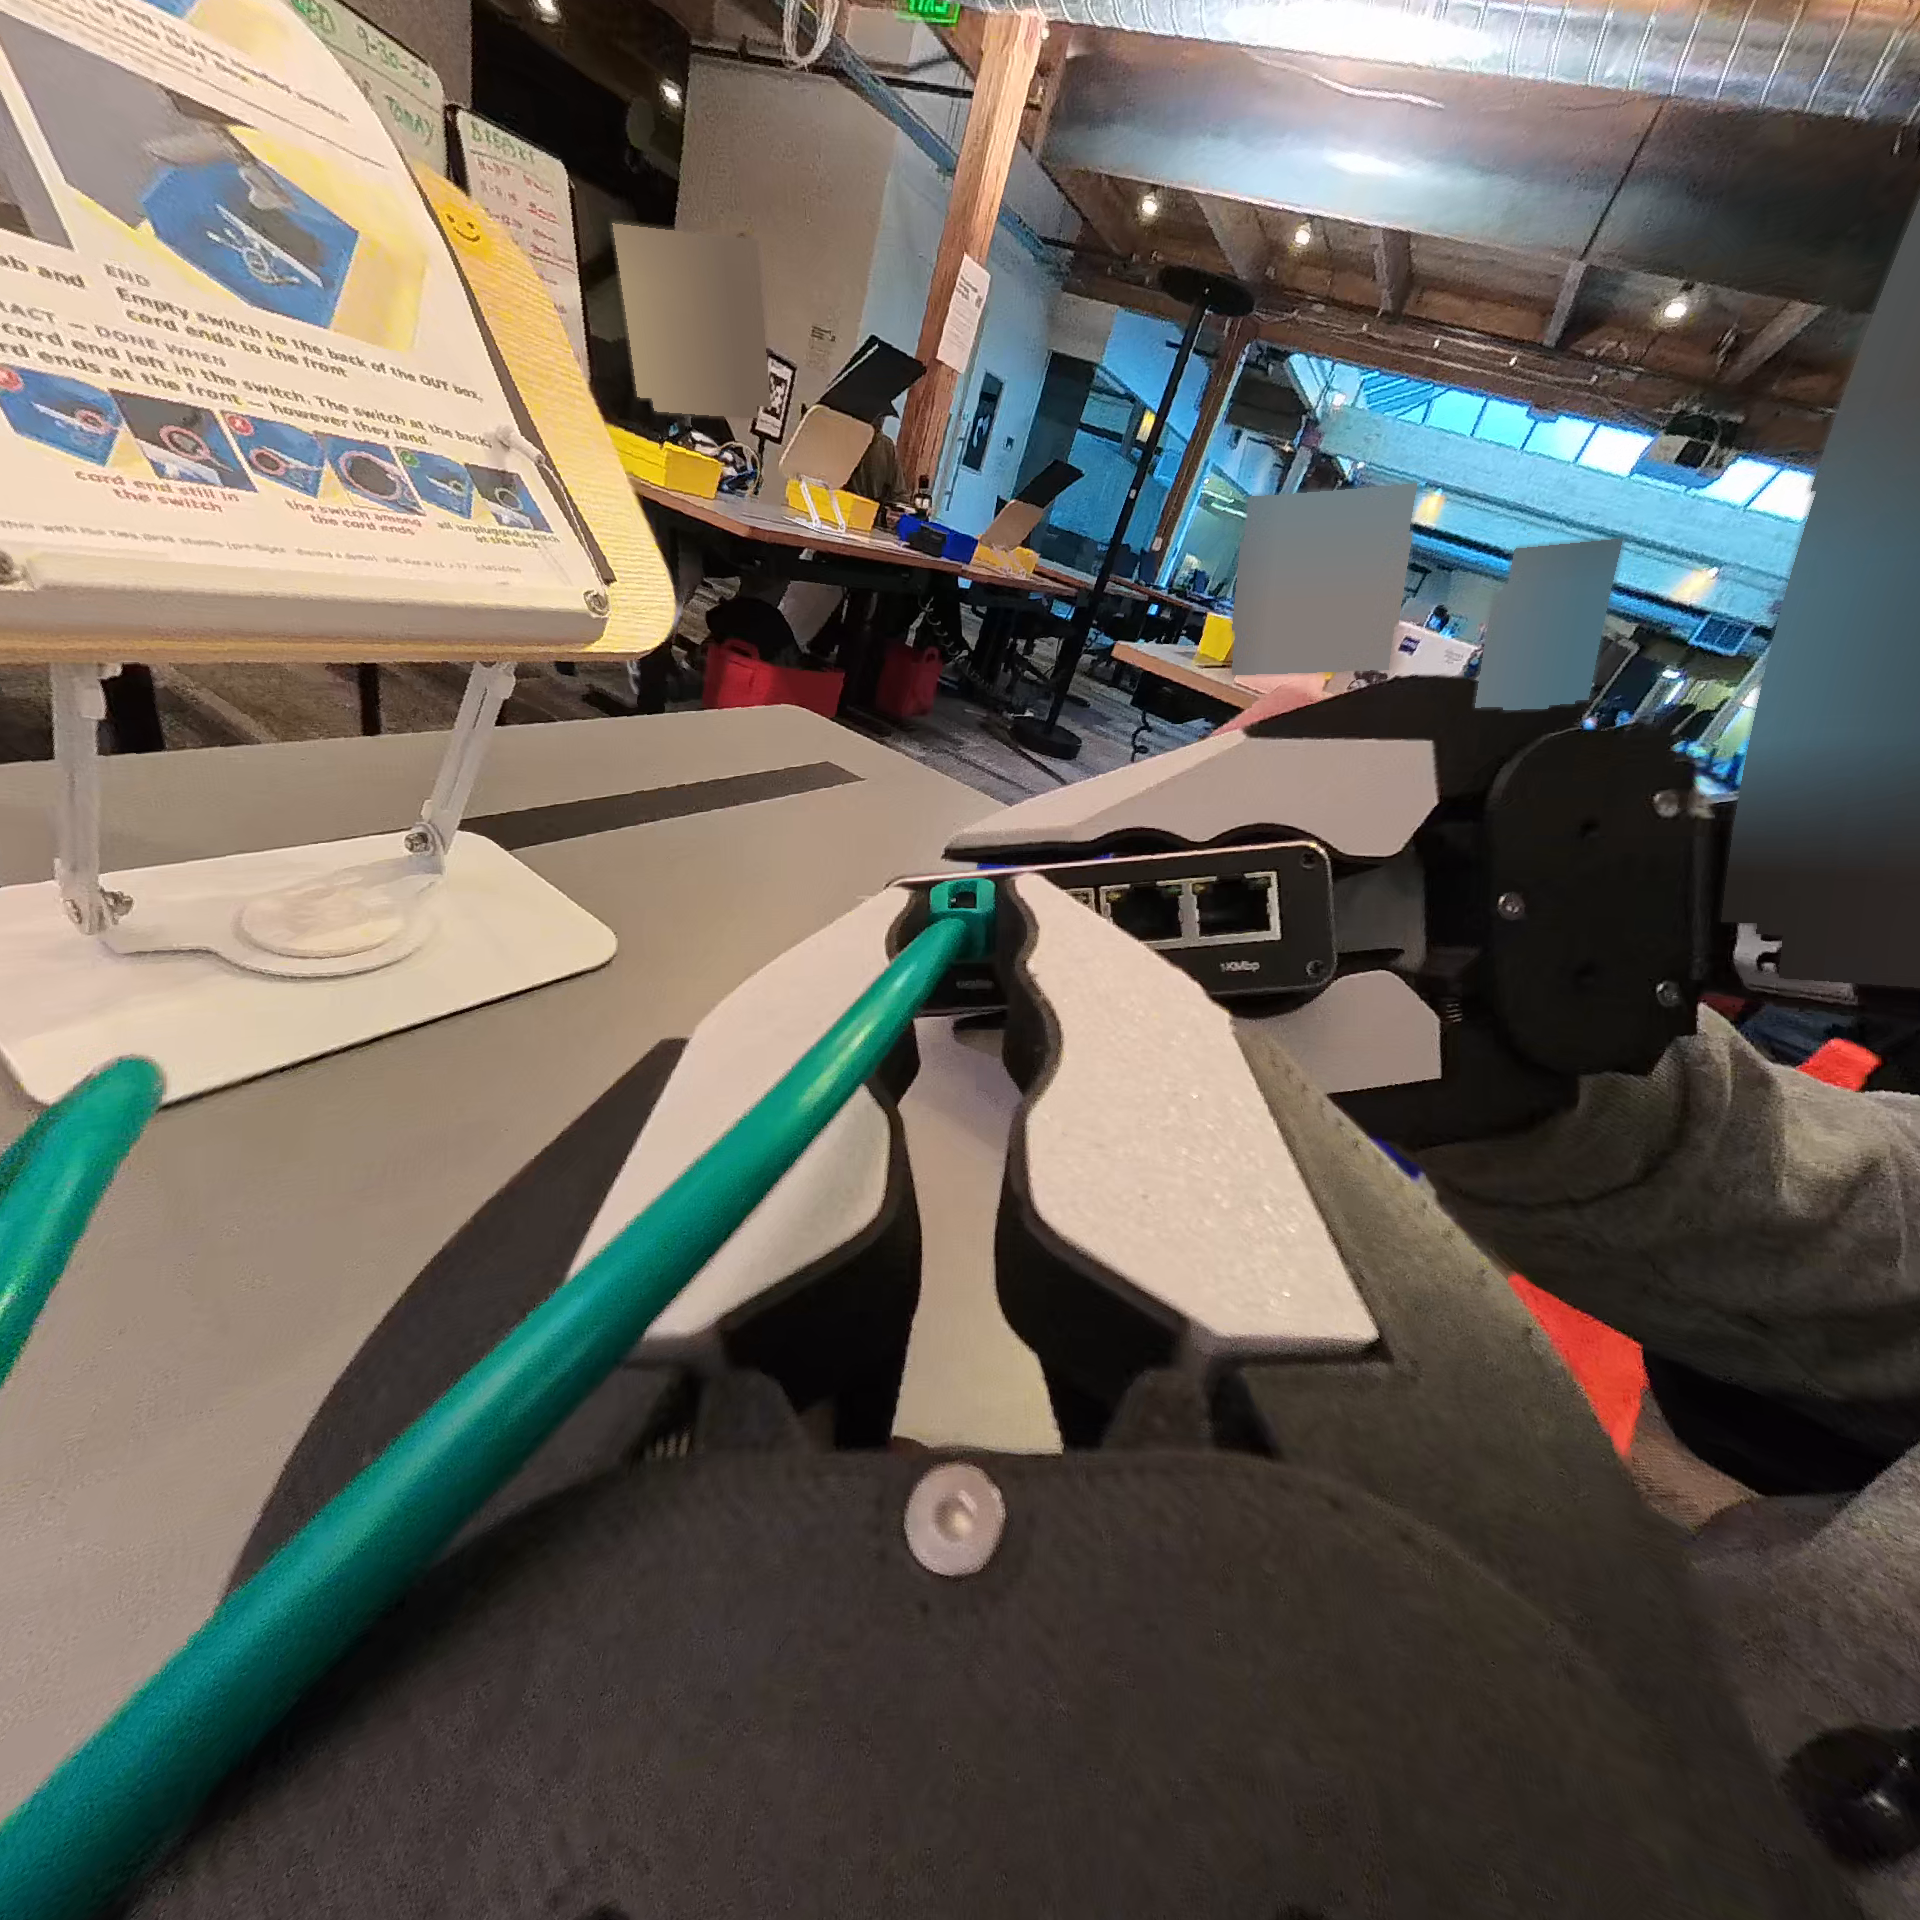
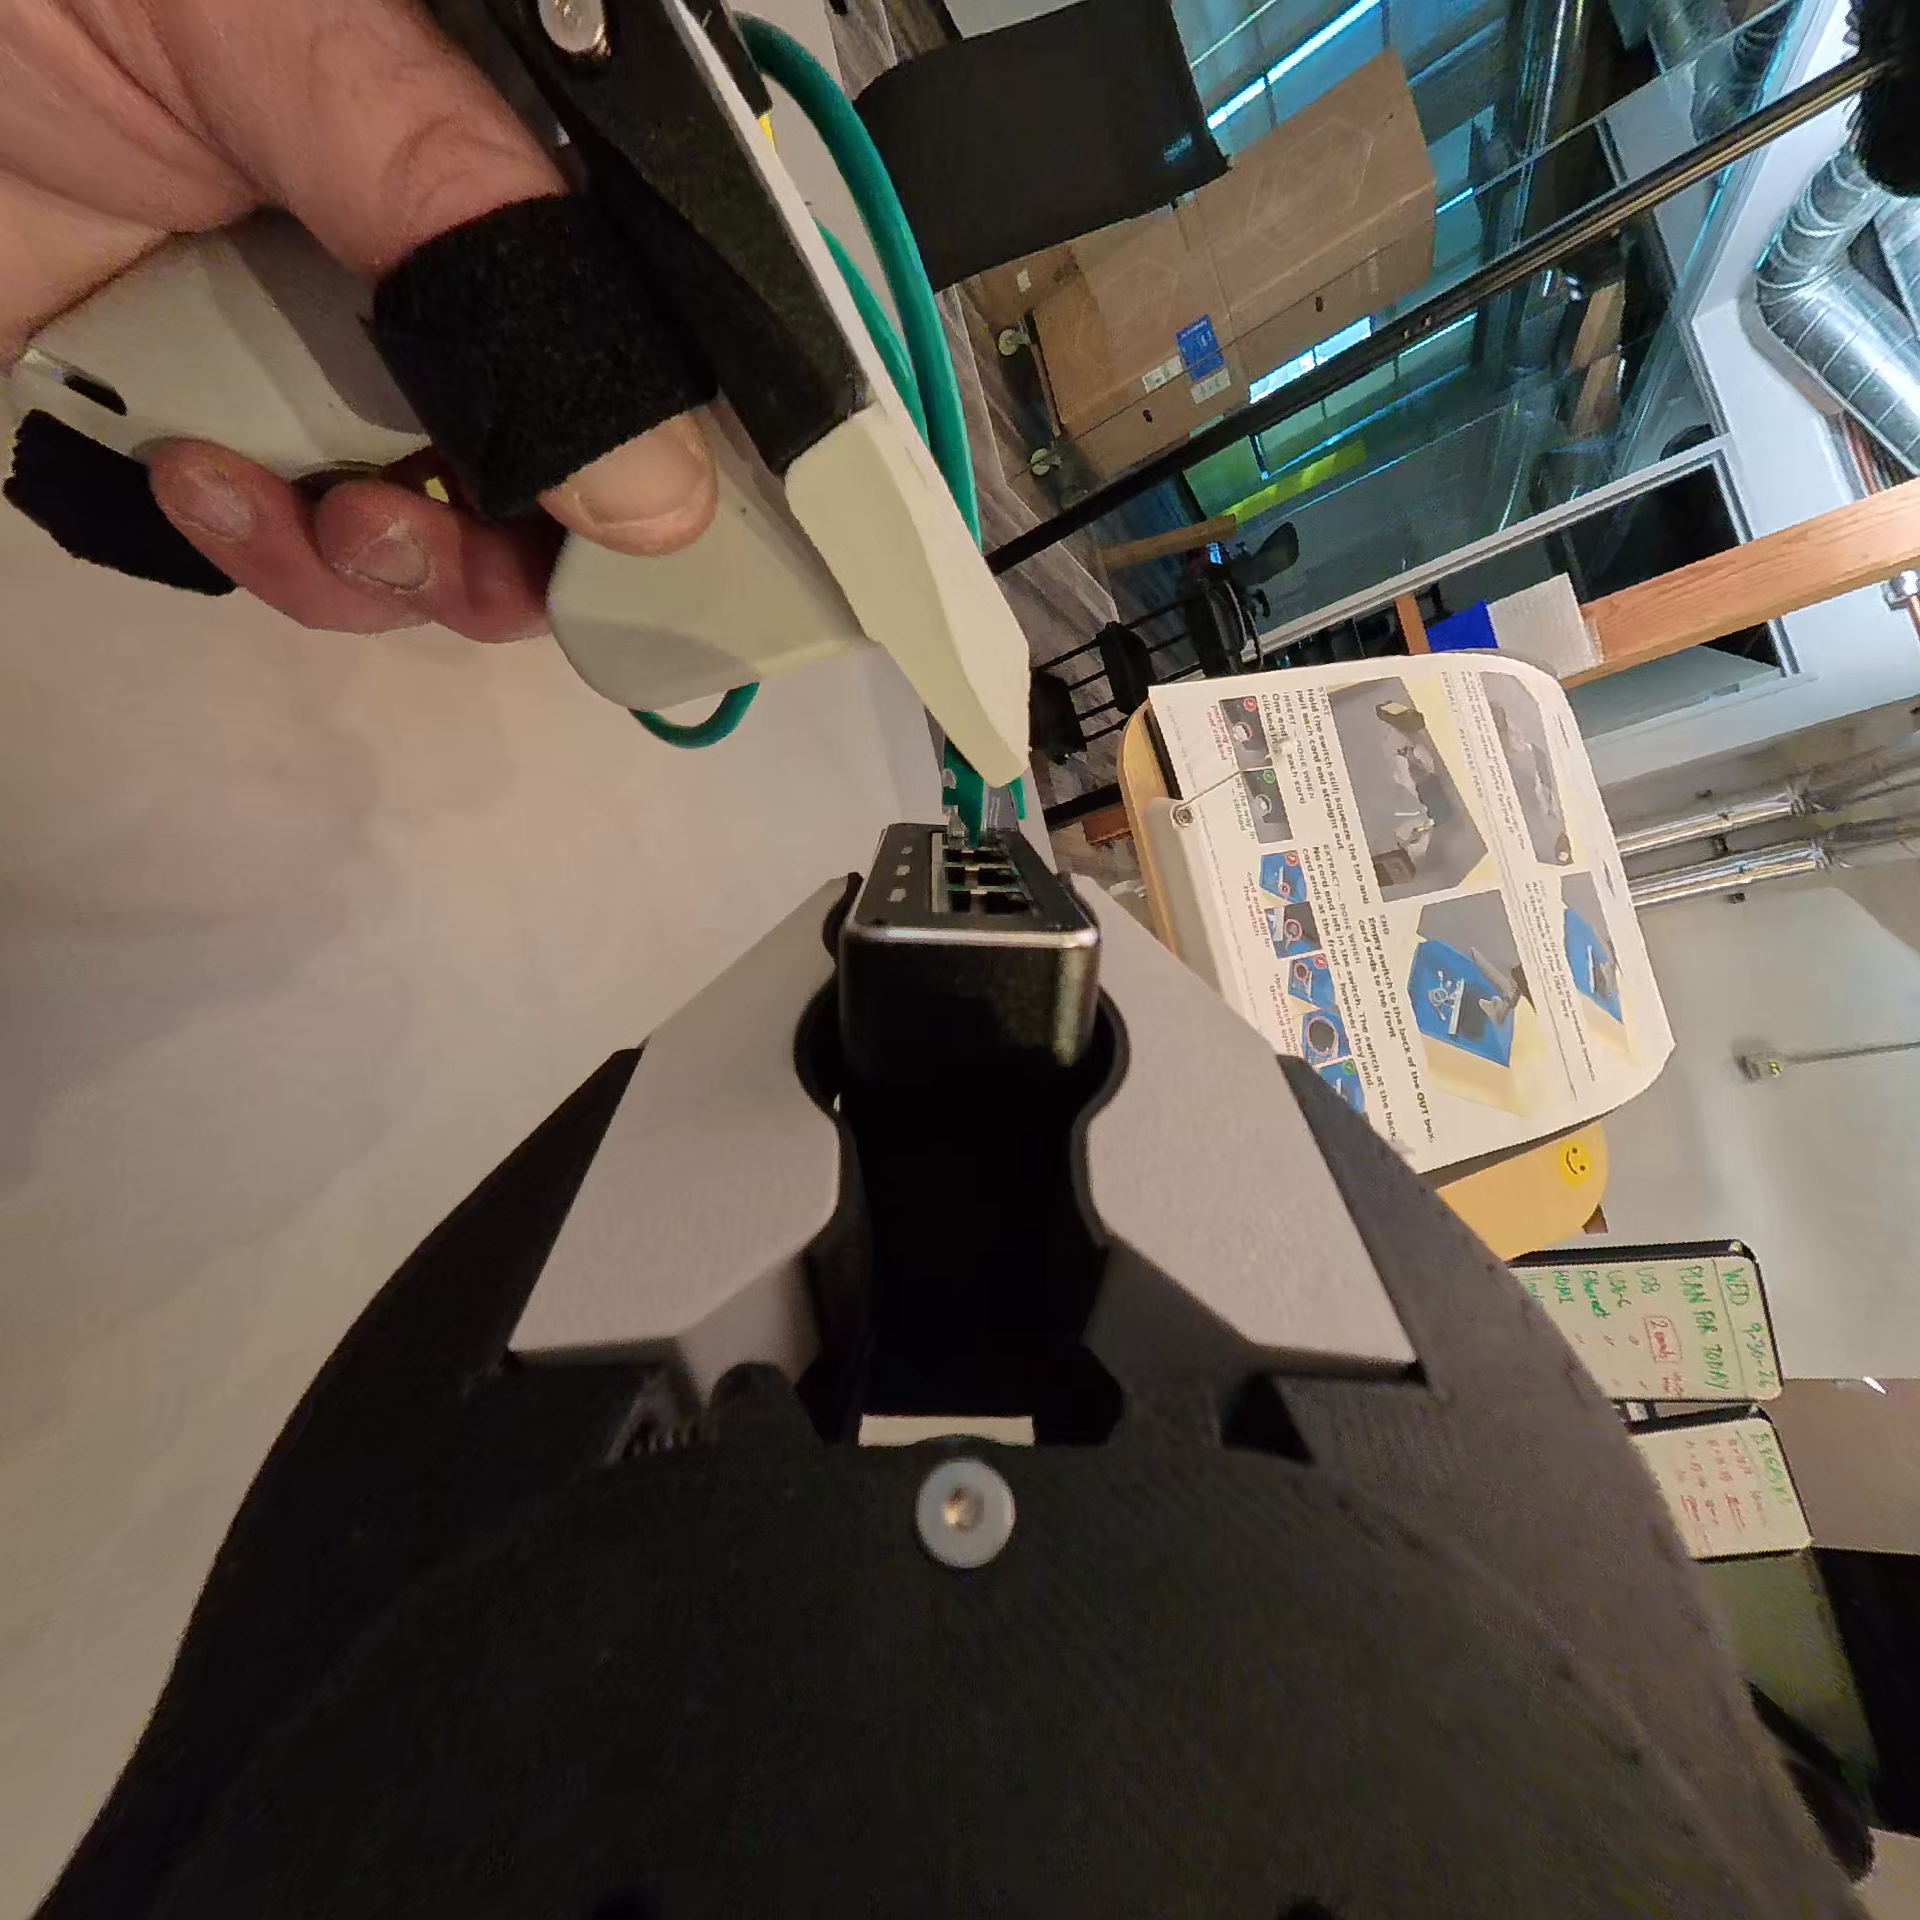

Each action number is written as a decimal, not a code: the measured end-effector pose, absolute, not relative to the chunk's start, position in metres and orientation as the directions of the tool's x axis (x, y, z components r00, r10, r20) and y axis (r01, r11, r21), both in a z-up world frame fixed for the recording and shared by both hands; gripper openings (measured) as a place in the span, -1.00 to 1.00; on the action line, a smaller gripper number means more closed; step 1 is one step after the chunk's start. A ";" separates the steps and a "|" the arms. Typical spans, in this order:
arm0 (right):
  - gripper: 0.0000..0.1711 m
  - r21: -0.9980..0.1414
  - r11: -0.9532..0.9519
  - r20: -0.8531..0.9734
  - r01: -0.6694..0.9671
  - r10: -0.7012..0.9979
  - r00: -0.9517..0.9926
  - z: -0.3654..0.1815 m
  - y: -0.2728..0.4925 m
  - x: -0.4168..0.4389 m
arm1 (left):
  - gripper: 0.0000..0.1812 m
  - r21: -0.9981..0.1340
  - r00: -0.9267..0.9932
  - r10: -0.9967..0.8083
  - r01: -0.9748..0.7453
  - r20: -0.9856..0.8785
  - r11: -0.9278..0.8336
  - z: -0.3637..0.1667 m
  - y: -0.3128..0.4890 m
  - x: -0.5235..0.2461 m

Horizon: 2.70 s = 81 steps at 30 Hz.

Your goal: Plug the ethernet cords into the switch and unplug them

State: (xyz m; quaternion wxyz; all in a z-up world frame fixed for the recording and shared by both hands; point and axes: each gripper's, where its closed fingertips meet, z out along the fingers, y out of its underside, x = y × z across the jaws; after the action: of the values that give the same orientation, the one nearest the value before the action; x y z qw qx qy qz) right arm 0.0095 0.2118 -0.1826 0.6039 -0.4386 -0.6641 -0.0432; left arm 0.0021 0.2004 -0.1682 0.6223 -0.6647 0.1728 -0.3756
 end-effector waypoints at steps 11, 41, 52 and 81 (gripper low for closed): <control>-0.64 -0.494 0.625 0.835 0.605 0.536 0.127 -0.175 0.203 0.008 | -0.87 -0.956 0.630 -0.723 0.250 0.282 -0.155 -0.162 0.196 0.003; -0.62 -0.527 0.413 0.777 0.742 0.588 0.224 -0.196 0.257 0.057 | -0.69 -0.929 0.650 -0.677 0.133 0.345 -0.346 -0.195 0.201 0.022; -0.63 -0.415 0.361 0.789 0.836 0.600 0.132 -0.263 0.275 0.064 | -0.62 -0.892 0.692 -0.652 -0.025 0.310 -0.450 -0.236 0.198 0.023; -0.63 -0.204 0.533 0.754 0.821 0.621 -0.216 -0.344 0.240 0.038 | -0.93 -0.525 0.615 -0.655 -0.767 -0.439 -0.368 -0.349 0.215 -0.017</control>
State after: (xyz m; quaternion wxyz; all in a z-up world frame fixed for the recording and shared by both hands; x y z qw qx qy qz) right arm 0.0381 0.2401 -0.3442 0.4161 -0.4679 -0.7703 -0.1204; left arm -0.0172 0.2149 -0.3490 0.3599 -0.8234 0.4318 0.0781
